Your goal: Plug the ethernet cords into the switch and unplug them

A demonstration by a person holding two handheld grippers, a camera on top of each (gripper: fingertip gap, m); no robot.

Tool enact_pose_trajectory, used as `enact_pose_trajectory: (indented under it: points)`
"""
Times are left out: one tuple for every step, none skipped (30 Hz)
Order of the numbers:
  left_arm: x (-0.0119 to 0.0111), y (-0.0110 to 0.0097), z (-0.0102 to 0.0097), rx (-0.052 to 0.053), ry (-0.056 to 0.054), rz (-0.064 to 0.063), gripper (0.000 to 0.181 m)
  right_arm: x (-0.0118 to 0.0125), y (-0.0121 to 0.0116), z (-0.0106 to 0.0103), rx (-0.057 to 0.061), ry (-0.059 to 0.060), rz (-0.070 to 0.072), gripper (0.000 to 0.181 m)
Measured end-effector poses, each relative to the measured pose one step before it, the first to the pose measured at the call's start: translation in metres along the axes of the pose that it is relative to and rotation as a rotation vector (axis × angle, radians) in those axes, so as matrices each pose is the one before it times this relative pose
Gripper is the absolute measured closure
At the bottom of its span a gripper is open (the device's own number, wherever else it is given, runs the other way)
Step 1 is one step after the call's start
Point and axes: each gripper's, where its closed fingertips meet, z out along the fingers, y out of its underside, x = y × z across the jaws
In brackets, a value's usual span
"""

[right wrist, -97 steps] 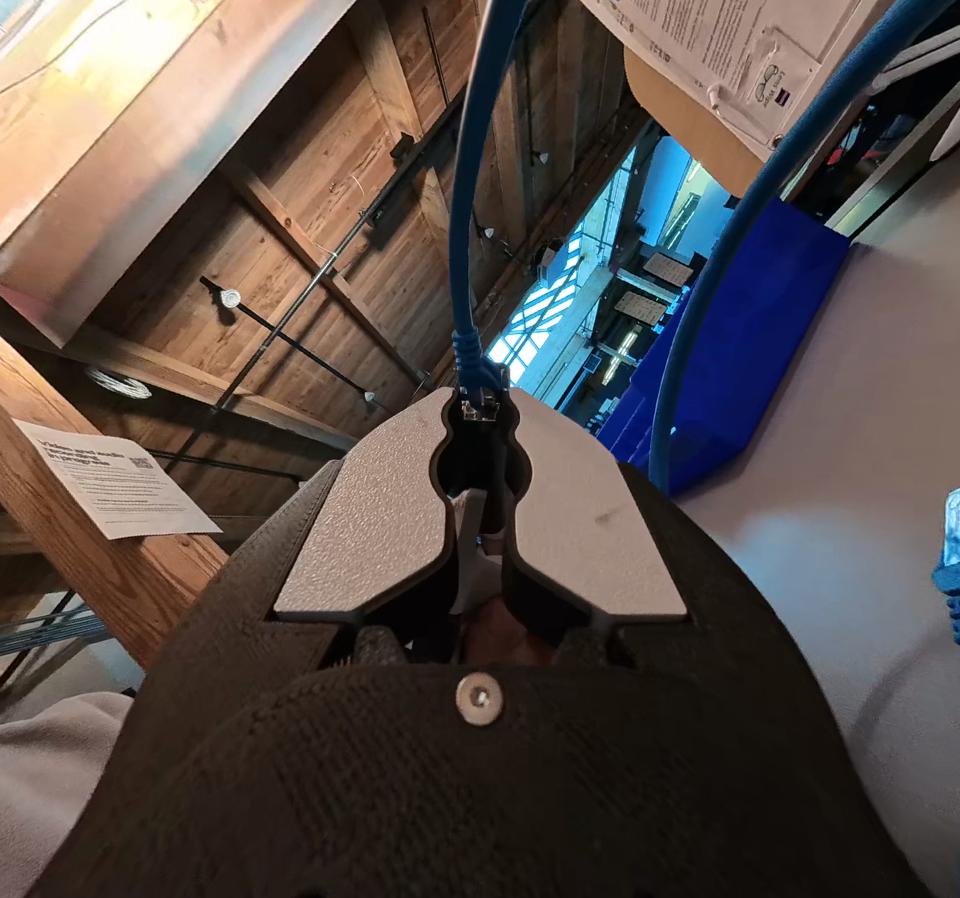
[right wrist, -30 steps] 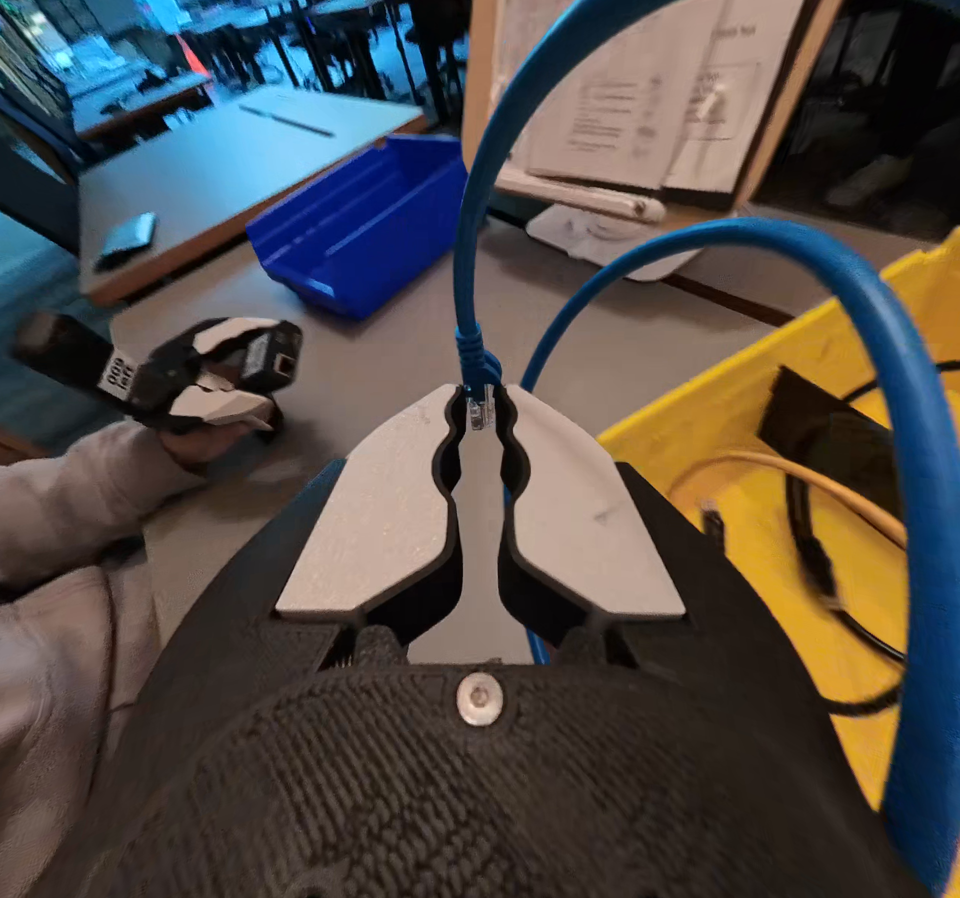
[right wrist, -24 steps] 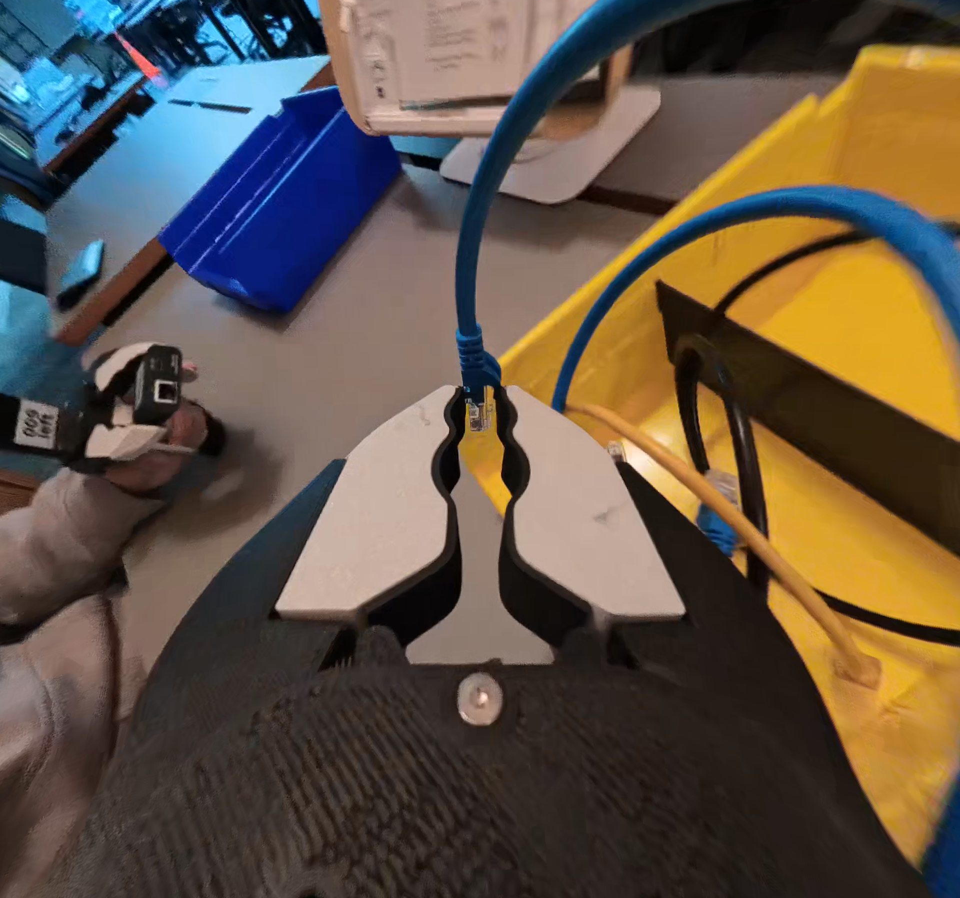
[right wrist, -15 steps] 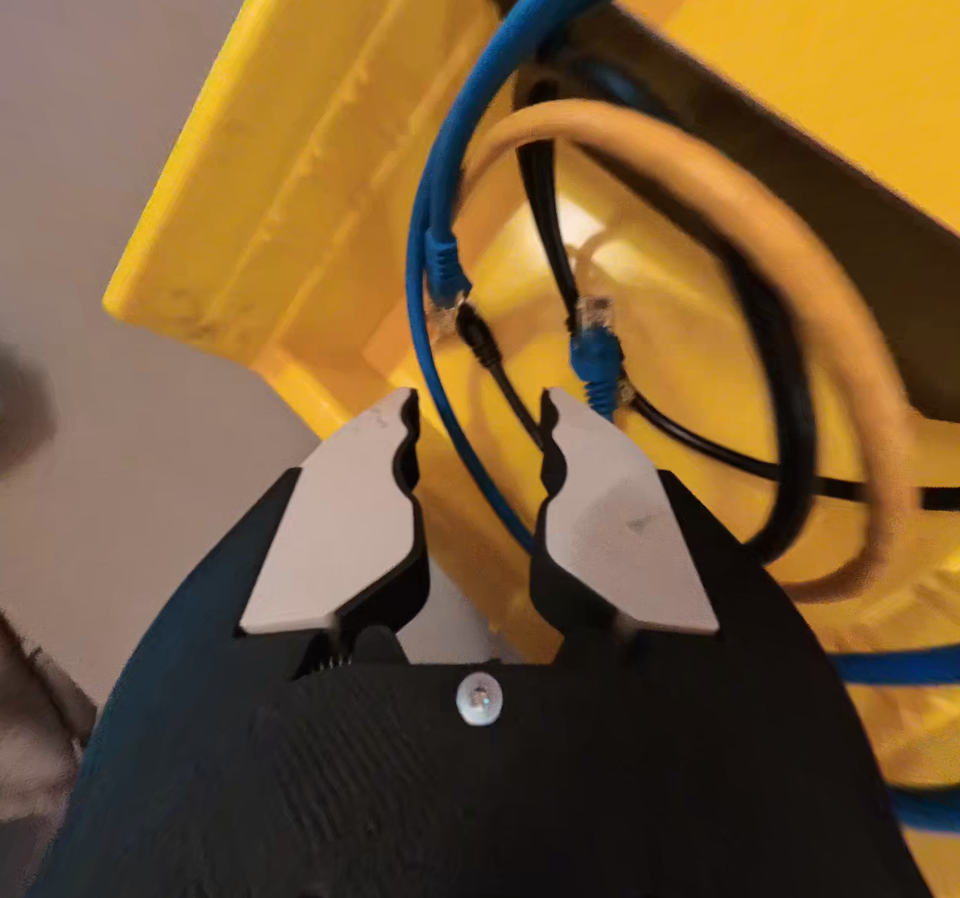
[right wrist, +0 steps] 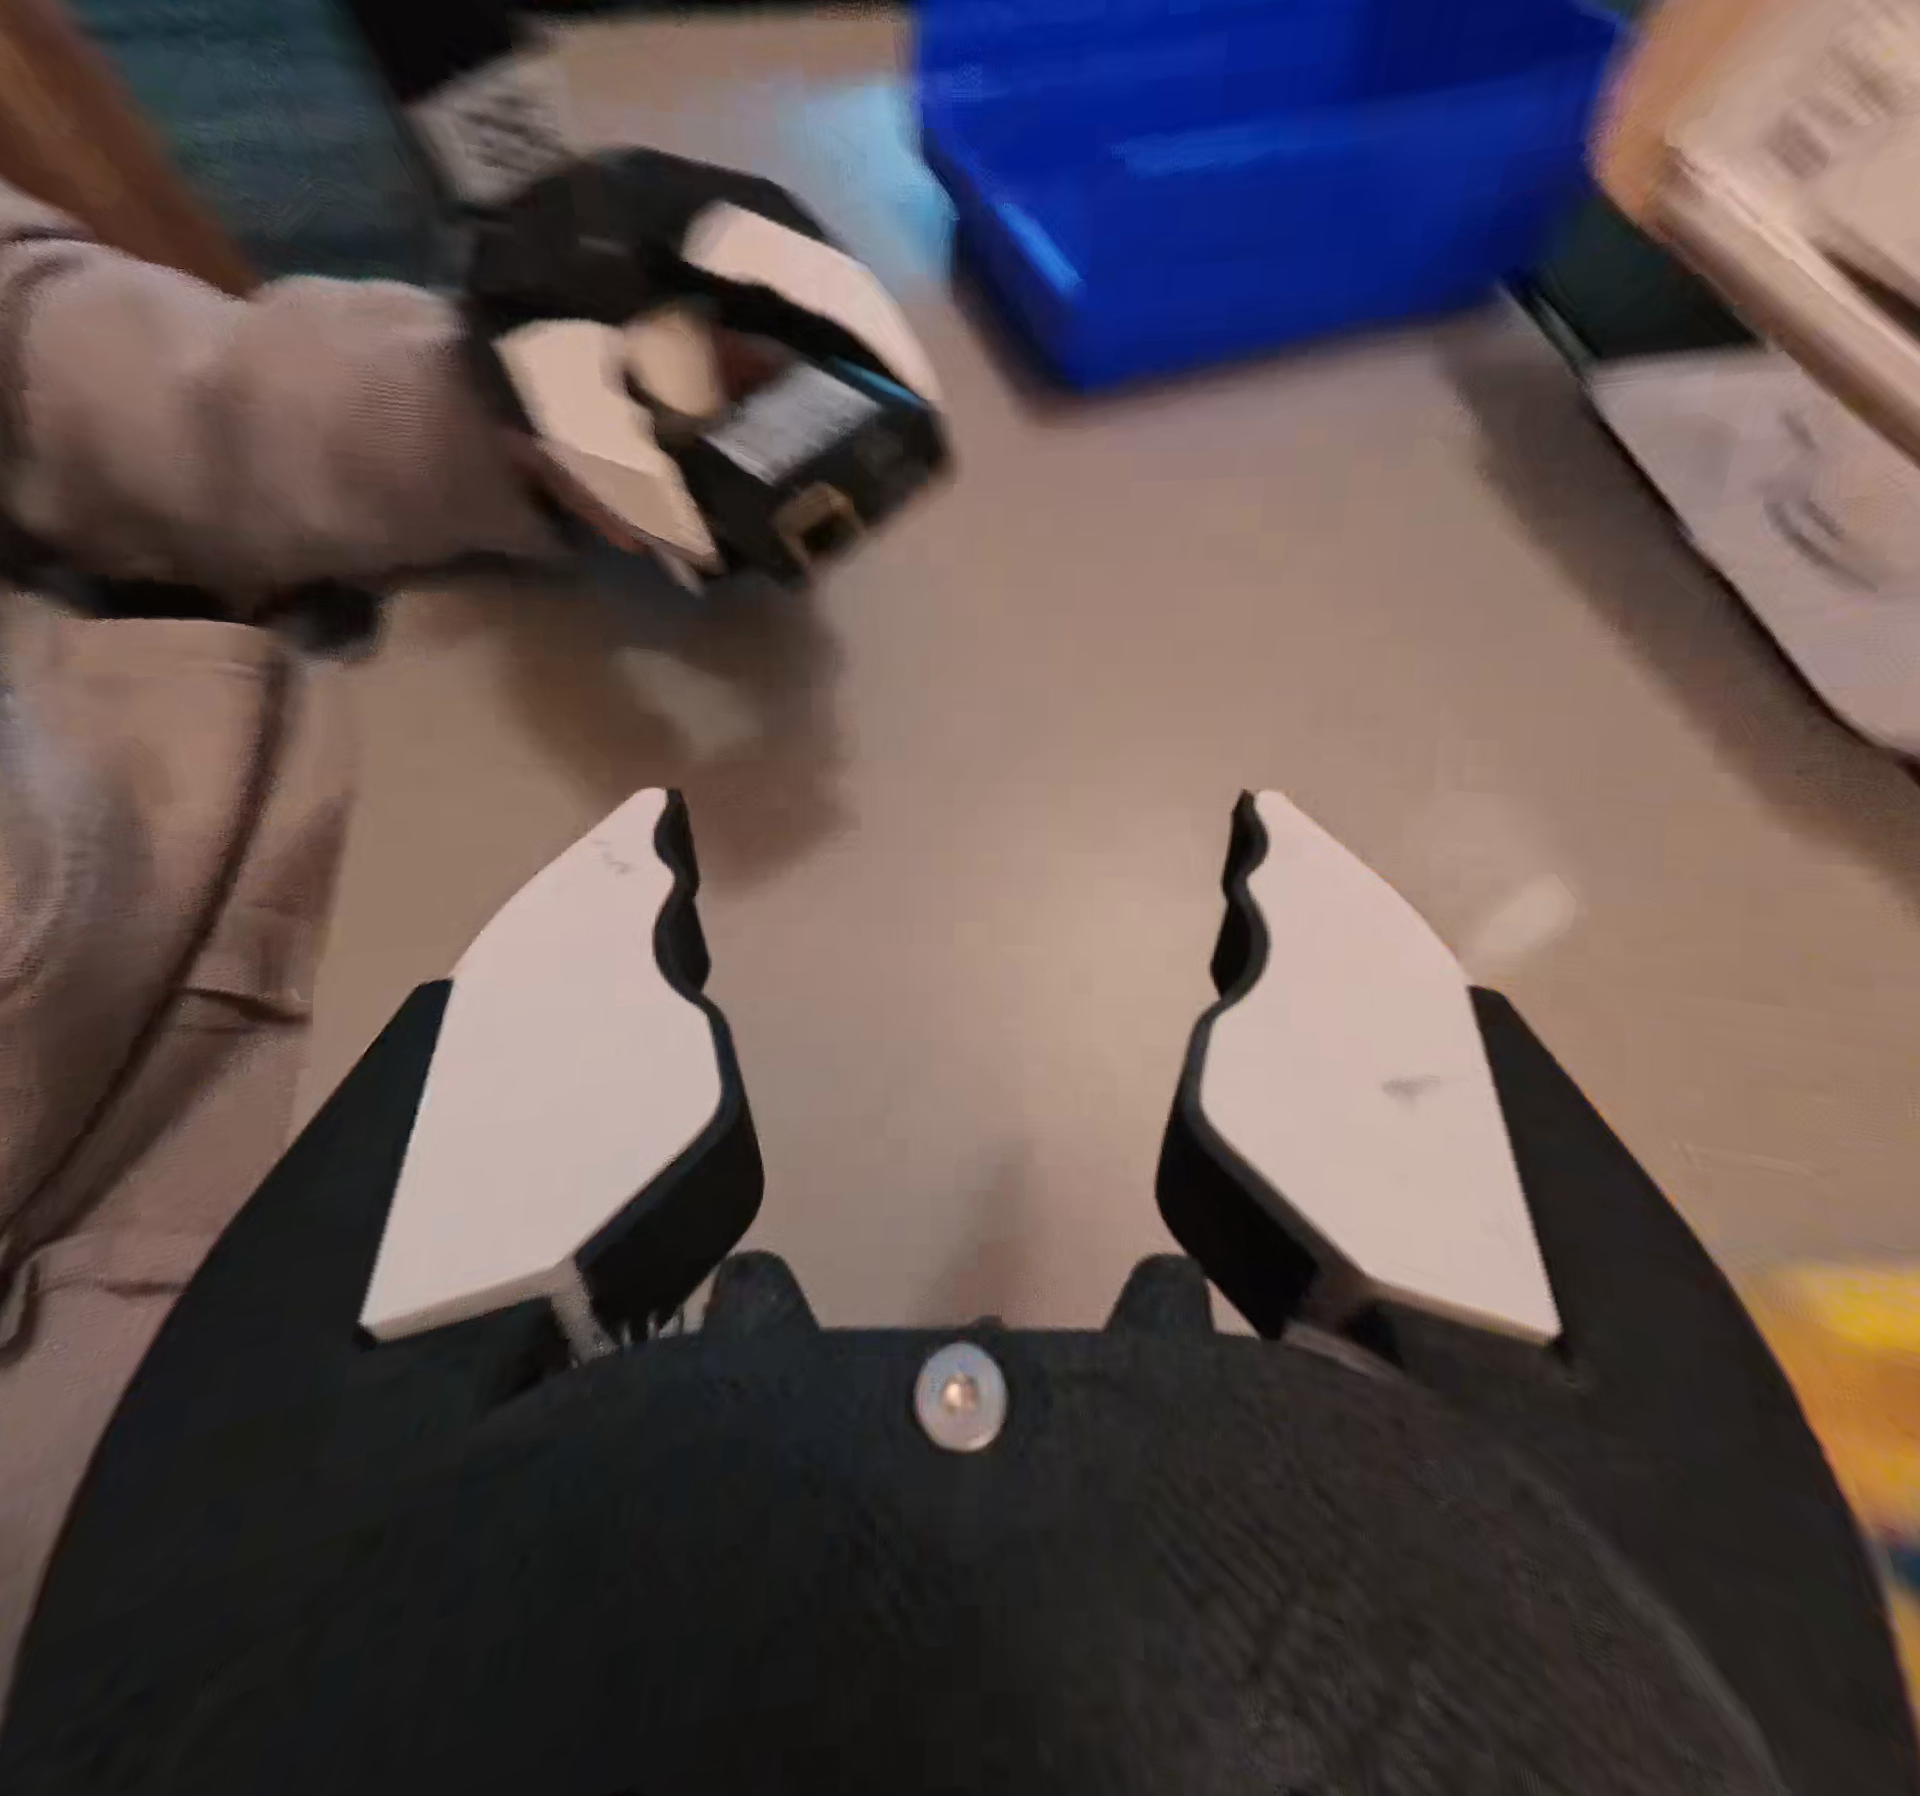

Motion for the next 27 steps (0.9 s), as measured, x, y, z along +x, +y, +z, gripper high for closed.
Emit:
enact_pose_trajectory:
  points:
    - [0.00758, -0.00401, -0.00198, -0.0008, 0.0700, -0.0247, 0.120, -0.02097, -0.00855, 0.01776, 0.0553, -0.0621, -0.0479, 0.087]
    - [0.00440, -0.00451, -0.00281, 0.0045, 0.0392, -0.0081, 0.120, -0.01461, -0.00629, 0.01675, 0.0393, -0.0466, -0.0371, 0.089]
    - [0.00345, -0.00403, -0.00328, 0.0031, 0.0331, -0.0063, 0.120, -0.00926, -0.00564, 0.01415, 0.0386, -0.0277, -0.0310, 0.089]
    - [0.00418, -0.00248, -0.00351, -0.0071, 0.0439, -0.0209, 0.120, -0.00457, -0.00513, 0.01171, 0.0405, -0.0115, -0.0237, 0.094]
    - [0.00138, -0.00277, -0.00366, -0.0014, 0.0199, -0.0156, 0.120, -0.00128, -0.00398, 0.00957, 0.0318, 0.0002, -0.0228, 0.098]
    - [0.00005, -0.00262, -0.00373, 0.0055, 0.0097, -0.0061, 0.120, -0.00082, -0.00606, 0.00762, 0.0443, 0.0001, -0.0172, 0.101]
    - [0.00098, -0.00201, -0.00379, 0.0022, 0.0170, -0.0062, 0.120, -0.00114, -0.00565, 0.00621, 0.0447, -0.0034, -0.0084, 0.108]
    - [0.00157, -0.00185, -0.00346, 0.0023, 0.0187, -0.0029, 0.120, -0.00089, -0.00286, 0.00575, 0.0229, -0.0062, -0.0047, 0.109]
    - [0.00193, -0.00197, -0.00331, 0.0031, 0.0199, -0.0019, 0.120, 0.00115, -0.00201, 0.00448, 0.0094, 0.0064, -0.0040, 0.109]
    - [0.00183, -0.00206, -0.00274, 0.0068, 0.0189, -0.0029, 0.120, 0.00218, -0.00417, 0.00316, 0.0221, 0.0131, 0.0001, 0.112]
    - [0.00124, -0.00157, -0.00235, 0.0055, 0.0157, -0.0098, 0.120, -0.00017, -0.00549, 0.00282, 0.0324, -0.0034, 0.0052, 0.114]
    - [0.00023, -0.00230, -0.00245, 0.0132, 0.0093, -0.0138, 0.120, -0.00250, -0.00381, 0.00287, 0.0219, -0.0200, 0.0051, 0.117]
    - [-0.00075, -0.00205, -0.00263, 0.0137, 0.0029, -0.0094, 0.120, -0.00124, -0.00252, 0.00271, 0.0141, -0.0093, 0.0043, 0.120]
    - [-0.00046, -0.00100, -0.00237, 0.0078, 0.0024, -0.0031, 0.120, -0.00025, -0.00098, 0.00245, 0.0068, -0.0004, 0.0042, 0.122]
    - [0.00023, -0.00012, -0.00183, 0.0021, 0.0055, -0.0020, 0.120, -0.00076, -0.00025, 0.00200, 0.0043, -0.0031, 0.0018, 0.122]
    - [-0.00007, -0.00017, -0.00133, 0.0020, 0.0013, -0.0008, 0.120, -0.00017, -0.00007, 0.00151, 0.0047, 0.0019, -0.0012, 0.122]
    - [-0.00005, 0.00004, -0.00095, -0.0009, 0.0007, 0.0009, 0.120, 0.00007, -0.00013, 0.00085, 0.0039, 0.0042, -0.0028, 0.122]
    - [0.00011, -0.00012, -0.00061, -0.0017, 0.0002, 0.0027, 0.120, -0.00030, -0.00007, 0.00048, 0.0004, 0.0018, -0.0021, 0.121]
    - [-0.00047, -0.00039, -0.00046, -0.0004, -0.0037, 0.0025, 0.120, -0.00002, -0.00063, 0.00008, 0.0011, 0.0042, -0.0020, 0.121]
    - [-0.00064, -0.00010, -0.00045, -0.0018, -0.0054, 0.0043, 0.120, 0.00039, -0.00116, -0.00011, 0.0027, 0.0084, -0.0044, 0.120]
    - [-0.00032, 0.00034, -0.00028, -0.0042, -0.0025, 0.0051, 0.120, -0.00010, -0.00118, -0.00017, 0.0030, 0.0048, -0.0016, 0.119]
    - [-0.00019, 0.00063, -0.00009, -0.0048, -0.0015, 0.0022, 0.120, -0.00055, -0.00013, 0.00000, -0.0026, 0.0006, 0.0033, 0.118]
    - [-0.00051, 0.00050, 0.00010, -0.0036, -0.0030, 0.0016, 0.120, 0.00009, 0.00106, 0.00034, -0.0099, 0.0043, 0.0015, 0.117]
    - [-0.00024, 0.00068, -0.00015, -0.0029, -0.0011, 0.0023, 0.120, 0.00023, 0.00048, -0.00018, -0.0056, 0.0060, -0.0058, 0.117]
    - [-0.00058, 0.00028, 0.00003, -0.0006, -0.0037, 0.0022, 0.120, 0.00010, 0.00015, -0.00011, 0.0000, 0.0070, -0.0054, 0.116]
    - [-0.00035, 0.00041, 0.00020, -0.0030, -0.0037, 0.0019, 0.120, -0.00010, 0.00012, 0.00022, 0.0000, 0.0042, 0.0024, 0.114]
    - [-0.00031, 0.00157, 0.00023, -0.0109, -0.0021, 0.0015, 0.120, 0.00087, 0.00100, 0.00017, -0.0066, 0.0076, 0.0022, 0.115]
